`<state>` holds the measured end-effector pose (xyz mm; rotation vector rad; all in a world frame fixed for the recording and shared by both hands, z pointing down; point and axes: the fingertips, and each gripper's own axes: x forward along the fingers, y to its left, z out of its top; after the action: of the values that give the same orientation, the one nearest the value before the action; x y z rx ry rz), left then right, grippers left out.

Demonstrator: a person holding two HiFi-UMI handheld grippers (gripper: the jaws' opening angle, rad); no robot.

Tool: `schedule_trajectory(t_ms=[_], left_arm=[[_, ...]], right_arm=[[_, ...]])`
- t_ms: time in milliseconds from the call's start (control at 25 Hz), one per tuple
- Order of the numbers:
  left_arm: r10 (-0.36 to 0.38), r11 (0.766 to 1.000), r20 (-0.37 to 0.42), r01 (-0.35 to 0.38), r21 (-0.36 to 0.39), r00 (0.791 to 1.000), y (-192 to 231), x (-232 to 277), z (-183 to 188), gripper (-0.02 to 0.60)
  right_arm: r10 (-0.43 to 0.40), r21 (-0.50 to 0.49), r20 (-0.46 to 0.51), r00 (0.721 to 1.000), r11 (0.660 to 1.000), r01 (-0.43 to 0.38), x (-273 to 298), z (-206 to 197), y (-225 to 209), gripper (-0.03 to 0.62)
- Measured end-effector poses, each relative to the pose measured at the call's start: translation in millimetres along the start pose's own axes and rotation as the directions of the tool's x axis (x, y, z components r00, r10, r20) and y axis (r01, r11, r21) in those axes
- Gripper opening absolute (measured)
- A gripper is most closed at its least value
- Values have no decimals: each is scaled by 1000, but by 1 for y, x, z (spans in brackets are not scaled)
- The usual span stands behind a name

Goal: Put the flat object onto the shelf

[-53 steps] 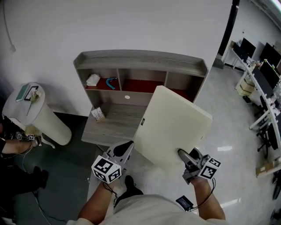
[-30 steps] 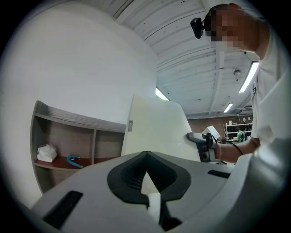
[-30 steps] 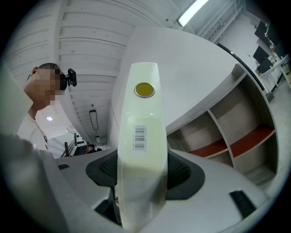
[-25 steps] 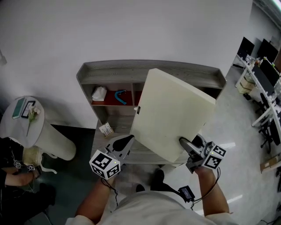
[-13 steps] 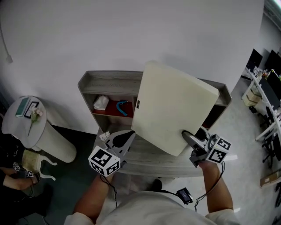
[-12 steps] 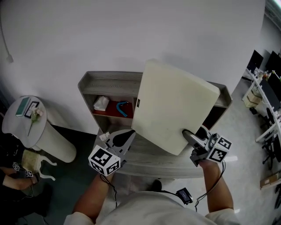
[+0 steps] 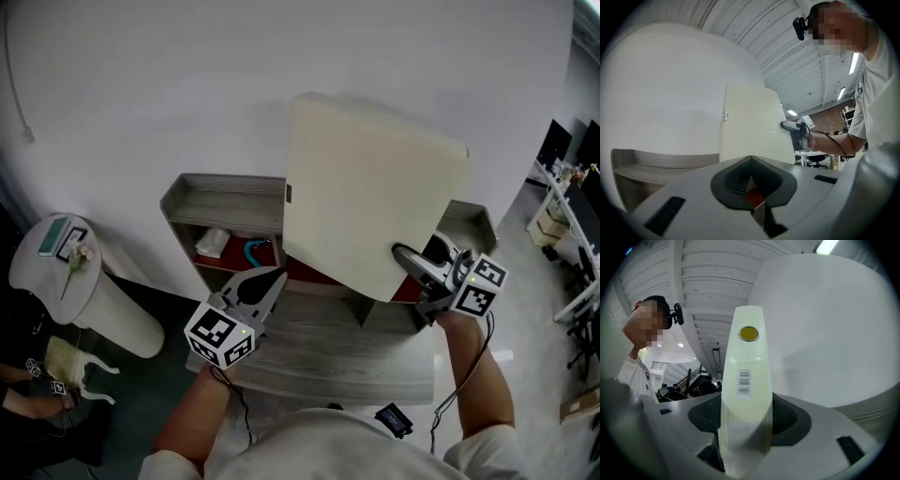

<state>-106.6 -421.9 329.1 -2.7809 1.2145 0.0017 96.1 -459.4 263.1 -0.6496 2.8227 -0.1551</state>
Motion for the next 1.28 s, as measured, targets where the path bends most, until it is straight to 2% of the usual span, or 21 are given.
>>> schedule_trajectory(t_ms=[360,640,880,1280], left_arm=[[45,997,-1,-44,57,999,23,34,14,15],[91,995,-22,-90,37,996,51,56,9,15],[100,994,-33,-99,35,994,57,75,-3,15],[89,996,-43,-88,17,995,56,90,-16,14]], right_arm=[[71,-63,-21,997,995,-72,38,26,-46,287],[104,-65,-47,993,992,-106,68,32,-92,287],[124,-63,-43,991,990,-126,75,20,-117,287],[159,-47,-26,987,986,-160,75,12,-129,296]])
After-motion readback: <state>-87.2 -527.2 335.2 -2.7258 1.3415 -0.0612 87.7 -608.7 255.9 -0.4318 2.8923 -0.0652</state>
